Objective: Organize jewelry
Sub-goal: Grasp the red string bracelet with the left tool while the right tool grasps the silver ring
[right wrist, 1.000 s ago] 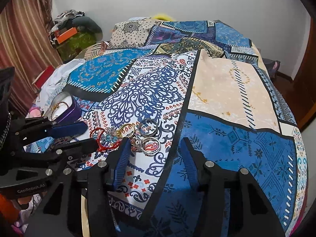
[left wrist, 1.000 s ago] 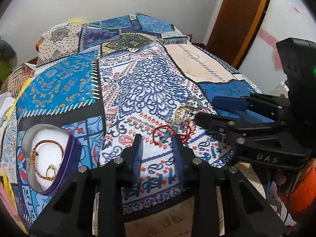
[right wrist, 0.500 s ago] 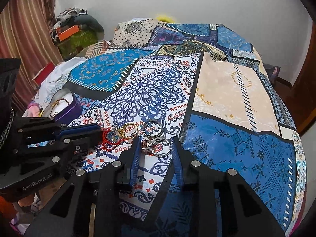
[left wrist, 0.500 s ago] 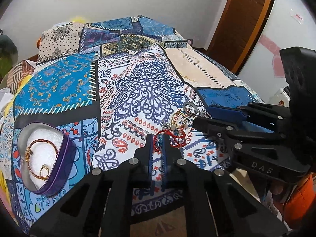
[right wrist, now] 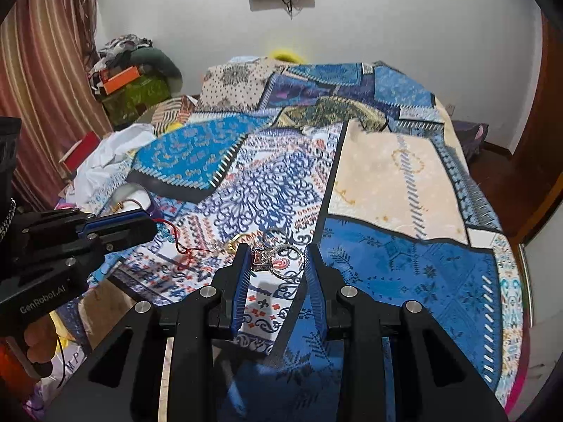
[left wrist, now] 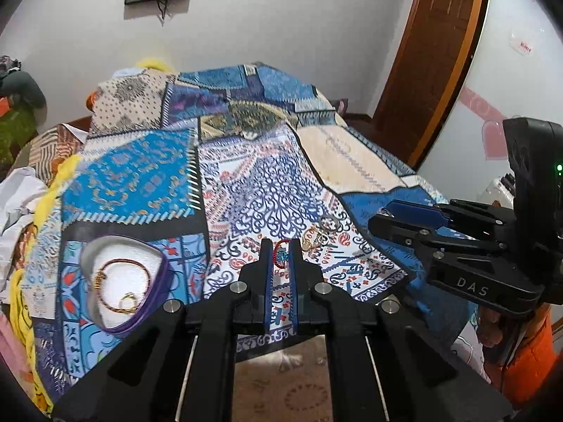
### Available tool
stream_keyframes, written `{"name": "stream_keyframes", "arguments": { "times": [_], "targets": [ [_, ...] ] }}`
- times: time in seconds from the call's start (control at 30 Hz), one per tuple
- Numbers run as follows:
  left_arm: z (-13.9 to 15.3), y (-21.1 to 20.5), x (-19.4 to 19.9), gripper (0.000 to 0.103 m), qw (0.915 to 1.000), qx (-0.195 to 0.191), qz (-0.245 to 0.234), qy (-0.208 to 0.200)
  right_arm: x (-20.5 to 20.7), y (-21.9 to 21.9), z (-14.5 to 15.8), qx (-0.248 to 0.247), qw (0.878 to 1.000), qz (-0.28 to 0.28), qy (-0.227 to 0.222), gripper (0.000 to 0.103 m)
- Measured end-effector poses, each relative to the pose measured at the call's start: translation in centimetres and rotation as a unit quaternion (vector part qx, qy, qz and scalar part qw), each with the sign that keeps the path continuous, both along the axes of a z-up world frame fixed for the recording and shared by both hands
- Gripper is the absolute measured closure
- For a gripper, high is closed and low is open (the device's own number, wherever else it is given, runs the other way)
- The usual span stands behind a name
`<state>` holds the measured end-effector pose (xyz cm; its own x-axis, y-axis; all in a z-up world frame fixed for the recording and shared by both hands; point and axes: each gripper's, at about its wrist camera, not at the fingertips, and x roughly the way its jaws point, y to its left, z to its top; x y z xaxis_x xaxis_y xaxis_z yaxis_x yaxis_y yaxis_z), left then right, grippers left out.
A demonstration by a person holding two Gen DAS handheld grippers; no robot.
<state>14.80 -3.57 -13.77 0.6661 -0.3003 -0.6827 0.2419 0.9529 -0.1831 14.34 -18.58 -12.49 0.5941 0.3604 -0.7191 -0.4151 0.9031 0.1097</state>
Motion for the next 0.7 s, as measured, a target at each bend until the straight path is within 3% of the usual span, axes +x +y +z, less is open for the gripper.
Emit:
{"name": "stream_keyframes", "arguments": {
  "times": [0.4, 0.7],
  "targets": [
    [3.7, 3.1, -3.1, 0.097, 0.9986, -0.023, 0.021, -0.042, -2.0, 2.0, 3.0, 0.012, 0.999, 0.007, -0.039, 0.075],
    [4.9, 3.7, -4.3, 0.097, 0.9976, -0.047, 0.009, -0.050, -3.0, 3.5, 3.2, 0.016, 0.999, 0.017, -0.044, 0.075]
  ]
}}
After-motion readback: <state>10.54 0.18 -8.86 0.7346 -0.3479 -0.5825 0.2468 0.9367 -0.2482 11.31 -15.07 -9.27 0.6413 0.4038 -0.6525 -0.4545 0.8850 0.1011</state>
